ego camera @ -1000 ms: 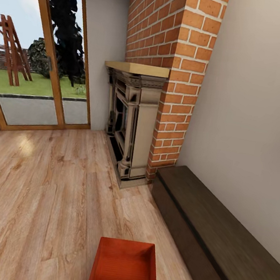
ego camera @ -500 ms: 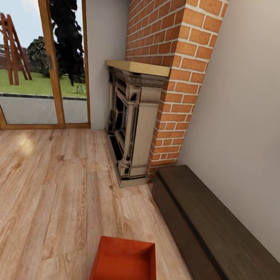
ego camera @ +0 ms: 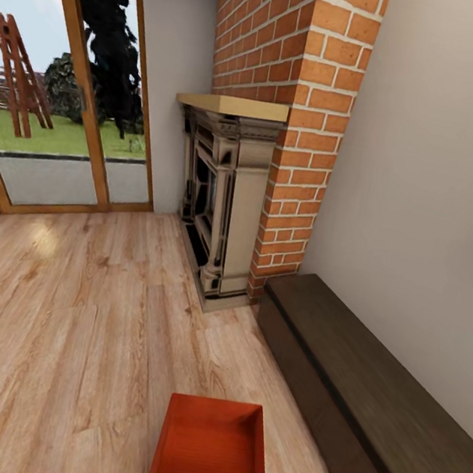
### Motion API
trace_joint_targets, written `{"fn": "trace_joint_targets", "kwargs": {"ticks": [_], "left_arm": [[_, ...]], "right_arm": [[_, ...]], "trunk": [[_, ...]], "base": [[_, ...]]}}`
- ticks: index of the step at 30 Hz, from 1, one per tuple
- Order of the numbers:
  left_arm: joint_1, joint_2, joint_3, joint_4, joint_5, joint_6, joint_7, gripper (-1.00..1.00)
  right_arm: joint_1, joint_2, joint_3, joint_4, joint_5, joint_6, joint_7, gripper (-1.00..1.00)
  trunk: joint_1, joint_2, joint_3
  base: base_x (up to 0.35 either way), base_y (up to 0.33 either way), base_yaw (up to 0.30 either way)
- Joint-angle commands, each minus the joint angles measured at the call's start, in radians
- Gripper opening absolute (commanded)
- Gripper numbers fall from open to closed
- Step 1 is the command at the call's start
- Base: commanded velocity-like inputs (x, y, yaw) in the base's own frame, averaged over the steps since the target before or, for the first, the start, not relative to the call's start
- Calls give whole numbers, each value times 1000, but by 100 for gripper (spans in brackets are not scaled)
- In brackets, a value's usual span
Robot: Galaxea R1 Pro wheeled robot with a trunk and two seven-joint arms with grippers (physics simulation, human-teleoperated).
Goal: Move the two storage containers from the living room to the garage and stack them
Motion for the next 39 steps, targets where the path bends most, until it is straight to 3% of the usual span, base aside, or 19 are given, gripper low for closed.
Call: {"fn": "trace_joint_targets", "kwargs": {"ticks": [1, 39], "left_arm": [[0, 0, 0, 0, 7, 0, 2, 100], [0, 0, -1, -2, 6, 0, 2, 100]], "right_arm": [[-1, 1, 8, 3, -9, -6, -1, 100], [-1, 1, 9, 3, -9, -5, -1, 100]], "trunk": [[0, 0, -3], [0, 0, -64]], "base": [[0, 0, 0], [0, 0, 0]]}}
